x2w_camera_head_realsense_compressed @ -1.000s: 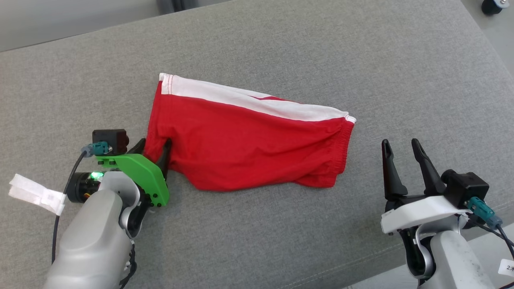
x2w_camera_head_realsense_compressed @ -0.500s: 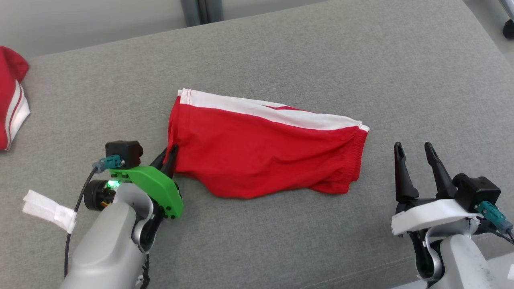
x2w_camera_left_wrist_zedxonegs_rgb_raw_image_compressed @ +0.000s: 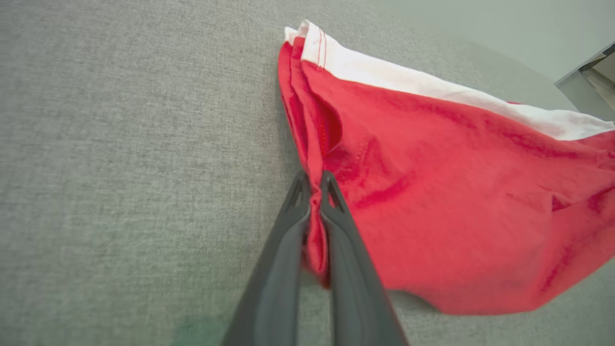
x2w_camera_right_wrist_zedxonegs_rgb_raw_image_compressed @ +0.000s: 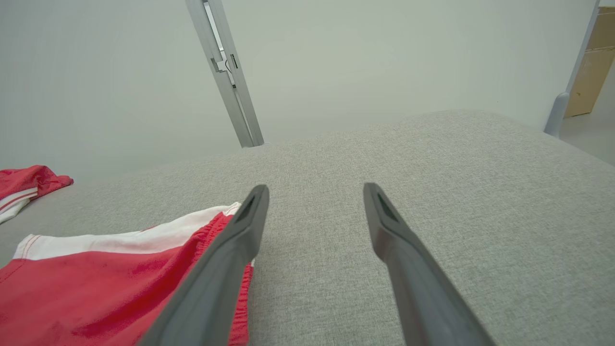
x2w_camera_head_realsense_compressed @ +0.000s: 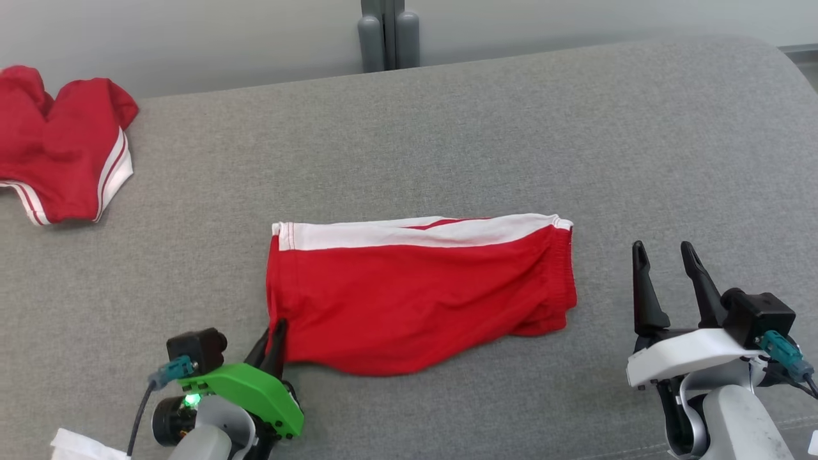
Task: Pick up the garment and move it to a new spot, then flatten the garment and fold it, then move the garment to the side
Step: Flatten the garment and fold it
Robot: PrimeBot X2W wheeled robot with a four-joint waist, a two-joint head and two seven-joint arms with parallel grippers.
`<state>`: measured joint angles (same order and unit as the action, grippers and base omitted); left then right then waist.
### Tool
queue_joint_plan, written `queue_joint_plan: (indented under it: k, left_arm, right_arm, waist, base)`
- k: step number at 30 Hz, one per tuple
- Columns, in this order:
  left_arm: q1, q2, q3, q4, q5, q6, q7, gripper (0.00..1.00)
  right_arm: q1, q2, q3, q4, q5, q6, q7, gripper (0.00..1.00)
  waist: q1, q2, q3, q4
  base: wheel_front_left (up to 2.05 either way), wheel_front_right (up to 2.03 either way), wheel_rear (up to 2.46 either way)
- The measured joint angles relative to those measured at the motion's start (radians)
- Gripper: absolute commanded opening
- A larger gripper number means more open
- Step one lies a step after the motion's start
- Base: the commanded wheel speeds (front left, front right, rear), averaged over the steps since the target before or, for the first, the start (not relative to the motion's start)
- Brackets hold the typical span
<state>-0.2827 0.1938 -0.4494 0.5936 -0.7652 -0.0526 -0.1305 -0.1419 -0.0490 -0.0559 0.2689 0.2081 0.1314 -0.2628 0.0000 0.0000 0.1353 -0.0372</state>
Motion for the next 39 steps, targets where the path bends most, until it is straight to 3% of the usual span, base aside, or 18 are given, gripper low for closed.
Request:
queue_joint_plan:
  k: [4,6,7,8,18,25,34,39]
  left_arm:
    - [0.037,-0.016,0.002,-0.040,-0.008,0.017,-0.021,0.00]
    - [0.046,-0.015,0.002,-0.062,-0.006,0.017,-0.045,0.50]
    - [0.047,-0.015,0.005,-0.070,-0.006,0.019,-0.054,0.96]
    - [0.047,-0.014,0.007,-0.078,0.000,0.024,-0.065,1.00]
    - [0.054,0.043,0.044,-0.242,0.145,0.085,-0.128,1.00]
    - [0.142,0.070,0.056,-0.360,0.202,0.109,-0.132,1.00]
    - [0.234,0.034,0.114,-0.461,0.216,0.155,-0.133,1.00]
    - [0.244,0.012,0.137,-0.474,0.236,0.157,-0.133,1.00]
  right_arm:
    - [0.008,0.000,0.005,0.009,-0.001,0.000,0.000,1.00]
    - [0.008,0.000,0.007,0.015,-0.001,0.000,0.000,1.00]
    - [0.008,0.000,0.008,0.017,-0.001,0.000,0.000,1.00]
    - [0.008,0.000,0.008,0.020,-0.002,0.000,0.000,1.00]
    - [0.008,0.000,-0.007,0.046,-0.011,0.000,0.000,1.00]
    - [0.011,0.000,0.013,0.072,-0.032,0.000,0.064,1.00]
    - [-0.032,0.000,0.040,0.133,-0.061,0.000,0.225,1.00]
    - [-0.071,0.000,0.011,0.191,-0.103,0.000,0.299,1.00]
  waist:
    - [0.0000,0.0000,-0.013,0.011]
    - [0.0000,0.0000,-0.016,0.012]
    - [0.0000,0.0000,-0.017,0.012]
    - [0.0000,0.0000,-0.019,0.012]
    - [0.0000,0.0000,-0.033,0.023]
    - [0.0000,0.0000,-0.046,0.056]
    - [0.0000,0.0000,-0.047,0.138]
    - [0.0000,0.0000,-0.040,0.183]
  base:
    - [0.00,0.00,0.00]
    - [0.00,0.00,0.00]
    - [0.00,0.00,0.00]
    - [0.00,0.00,0.00]
    - [0.00,0.00,0.00]
    - [0.00,0.00,0.00]
    - [0.00,0.00,0.00]
    - [0.00,0.00,0.00]
